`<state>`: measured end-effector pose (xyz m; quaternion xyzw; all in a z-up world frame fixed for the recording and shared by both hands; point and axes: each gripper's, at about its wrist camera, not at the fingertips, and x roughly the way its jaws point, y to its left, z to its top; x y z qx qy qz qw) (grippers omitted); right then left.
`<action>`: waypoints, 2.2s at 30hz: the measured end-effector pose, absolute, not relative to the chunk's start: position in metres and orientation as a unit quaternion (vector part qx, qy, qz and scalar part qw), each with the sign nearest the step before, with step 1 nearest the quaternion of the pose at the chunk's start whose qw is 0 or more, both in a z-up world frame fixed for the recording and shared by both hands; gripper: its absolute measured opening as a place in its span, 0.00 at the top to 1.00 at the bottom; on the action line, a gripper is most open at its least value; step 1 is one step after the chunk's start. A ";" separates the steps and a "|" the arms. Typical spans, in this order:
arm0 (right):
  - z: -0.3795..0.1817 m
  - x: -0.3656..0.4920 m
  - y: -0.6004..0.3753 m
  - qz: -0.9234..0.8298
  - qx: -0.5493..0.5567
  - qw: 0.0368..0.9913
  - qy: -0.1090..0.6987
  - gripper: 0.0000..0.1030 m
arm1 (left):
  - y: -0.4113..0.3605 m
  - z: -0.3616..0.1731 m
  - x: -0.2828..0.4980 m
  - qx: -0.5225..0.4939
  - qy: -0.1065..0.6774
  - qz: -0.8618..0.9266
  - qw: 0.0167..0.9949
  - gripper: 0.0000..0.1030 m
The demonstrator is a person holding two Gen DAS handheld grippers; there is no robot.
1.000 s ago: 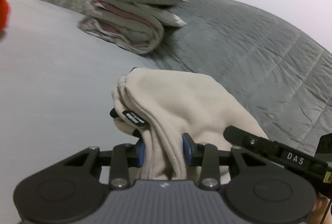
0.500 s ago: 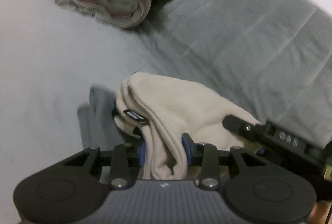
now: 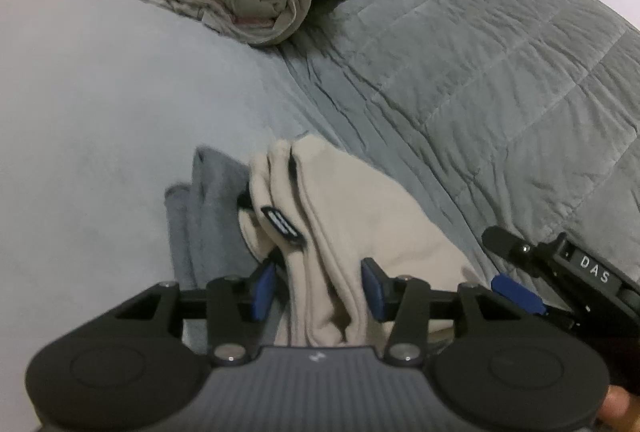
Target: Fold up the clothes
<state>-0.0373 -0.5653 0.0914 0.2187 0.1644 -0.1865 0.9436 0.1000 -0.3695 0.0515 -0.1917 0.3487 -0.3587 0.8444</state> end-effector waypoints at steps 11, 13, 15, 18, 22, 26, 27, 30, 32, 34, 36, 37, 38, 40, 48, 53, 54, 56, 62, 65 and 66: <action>0.065 0.001 -0.542 -0.141 0.130 0.946 0.261 0.84 | -0.348 0.067 0.087 -0.163 0.344 -0.347 0.857 0.52; 0.063 -0.002 -0.544 -0.140 0.140 0.945 0.259 0.84 | -0.347 0.069 0.084 -0.155 0.346 -0.344 0.859 0.52; 0.064 -0.006 -0.548 -0.136 0.154 0.945 0.254 0.84 | -0.345 0.071 0.080 -0.147 0.348 -0.341 0.861 0.51; 0.068 -0.006 -0.540 -0.134 0.149 0.944 0.261 0.80 | -0.343 0.074 0.075 -0.135 0.351 -0.336 0.863 0.50; 0.068 -0.014 -0.526 -0.138 0.129 0.940 0.283 0.80 | -0.339 0.079 0.065 -0.112 0.352 -0.329 0.869 0.45; 0.070 -0.026 -0.522 -0.141 0.128 0.936 0.296 0.80 | -0.332 0.086 0.046 -0.087 0.347 -0.322 0.877 0.44; 0.071 -0.032 -0.519 -0.147 0.120 0.936 0.297 0.80 | -0.330 0.087 0.042 -0.085 0.347 -0.321 0.877 0.43; 0.077 -0.053 -0.511 -0.165 0.118 0.937 0.284 0.73 | -0.327 0.092 0.028 -0.071 0.342 -0.319 0.881 0.38; 0.082 -0.069 -0.505 -0.174 0.130 0.939 0.268 0.68 | -0.326 0.097 0.018 -0.058 0.334 -0.314 0.887 0.34; 0.088 -0.083 -0.496 -0.181 0.141 0.941 0.250 0.51 | -0.326 0.102 0.008 -0.042 0.325 -0.307 0.894 0.31; 0.091 -0.097 -0.482 -0.184 0.143 0.943 0.237 0.45 | -0.326 0.107 -0.004 -0.021 0.313 -0.297 0.902 0.26; 0.091 -0.101 -0.475 -0.186 0.137 0.944 0.234 0.44 | -0.326 0.108 -0.008 -0.012 0.309 -0.291 0.905 0.26; 0.091 -0.104 -0.469 -0.193 0.129 0.944 0.235 0.44 | -0.325 0.109 -0.011 -0.004 0.306 -0.283 0.909 0.25; 0.090 -0.106 -0.461 -0.206 0.111 0.942 0.241 0.44 | -0.323 0.108 -0.014 0.005 0.306 -0.275 0.911 0.25; 0.080 -0.094 -0.466 -0.220 0.080 0.939 0.253 0.10 | -0.325 0.100 -0.008 0.026 0.312 -0.257 0.914 0.13; 0.075 -0.093 -0.473 -0.231 0.058 0.934 0.265 0.00 | -0.334 0.091 -0.001 0.037 0.311 -0.235 0.920 0.10; 0.076 -0.094 -0.474 -0.231 0.060 0.934 0.264 0.00 | -0.336 0.090 0.000 0.040 0.310 -0.231 0.921 0.08; 0.077 -0.096 -0.477 -0.232 0.066 0.935 0.260 0.00 | -0.340 0.087 0.001 0.048 0.305 -0.223 0.925 0.05; 0.079 -0.101 -0.484 -0.233 0.082 0.936 0.250 0.00 | -0.343 0.084 0.002 0.049 0.307 -0.227 0.923 0.02; 0.080 -0.102 -0.484 -0.231 0.085 0.937 0.246 0.00 | -0.344 0.084 0.000 0.060 0.309 -0.232 0.920 0.01; 0.081 -0.102 -0.484 -0.229 0.085 0.938 0.246 0.00 | -0.344 0.085 -0.002 0.064 0.309 -0.232 0.920 0.01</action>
